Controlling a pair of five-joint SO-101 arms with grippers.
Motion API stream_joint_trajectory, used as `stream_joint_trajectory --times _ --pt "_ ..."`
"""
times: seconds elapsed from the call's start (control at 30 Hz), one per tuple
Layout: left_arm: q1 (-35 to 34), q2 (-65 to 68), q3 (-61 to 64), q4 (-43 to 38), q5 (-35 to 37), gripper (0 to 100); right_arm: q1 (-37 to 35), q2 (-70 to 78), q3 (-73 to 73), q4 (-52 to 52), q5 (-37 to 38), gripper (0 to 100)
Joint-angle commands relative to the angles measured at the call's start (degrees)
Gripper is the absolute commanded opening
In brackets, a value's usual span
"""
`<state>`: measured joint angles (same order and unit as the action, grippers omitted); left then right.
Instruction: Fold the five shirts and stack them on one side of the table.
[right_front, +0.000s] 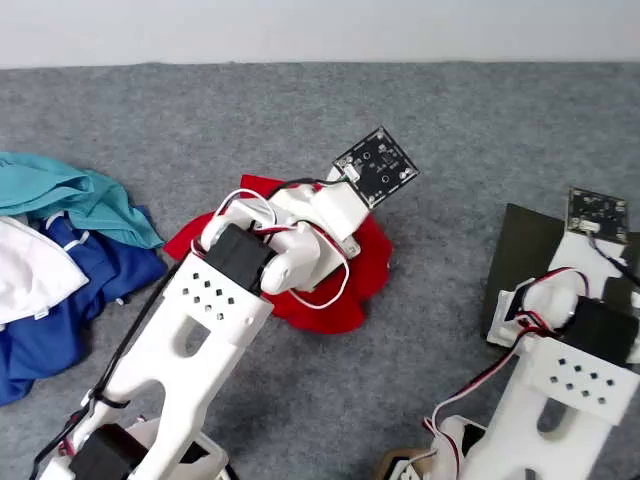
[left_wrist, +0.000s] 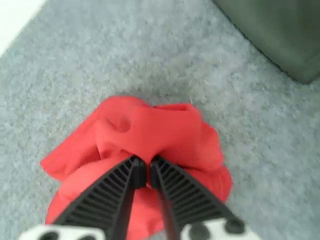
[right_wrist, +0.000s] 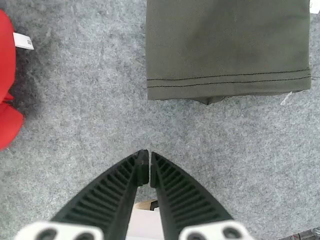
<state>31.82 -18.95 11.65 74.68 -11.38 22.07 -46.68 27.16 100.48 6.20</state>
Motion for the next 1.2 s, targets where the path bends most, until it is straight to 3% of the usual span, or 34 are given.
stream_joint_trajectory --times 0.0,0.2,0.47,0.63,0.77,0.97,1.17 --pt "-0.53 -2.99 -6.46 6.95 0.53 10 -0.57 -0.57 -0.88 1.89 -0.44 1.2" --pt "-12.4 -2.99 -15.96 14.68 5.27 16 -4.44 -0.48 -1.05 1.8 -0.44 1.3" --pt "-36.48 -2.9 -16.48 17.23 3.6 16 -22.11 0.75 -8.09 -4.53 -0.44 1.3" --pt "-54.24 -2.9 -16.48 17.23 1.05 16 -31.25 12.44 -15.03 -4.62 -0.44 4.1" --pt "-64.53 -2.9 -16.4 17.23 -1.41 16 -39.43 23.25 -24.44 -4.35 -0.7 6.0" --pt "-73.14 -2.9 -16.4 17.23 -2.55 16 -54.2 39.43 -36.57 -4.7 -0.53 0.8" --pt "-77.19 -2.9 -15.34 17.23 -2.55 16 -62.11 55.08 -45.45 -4.7 -0.53 1.0"
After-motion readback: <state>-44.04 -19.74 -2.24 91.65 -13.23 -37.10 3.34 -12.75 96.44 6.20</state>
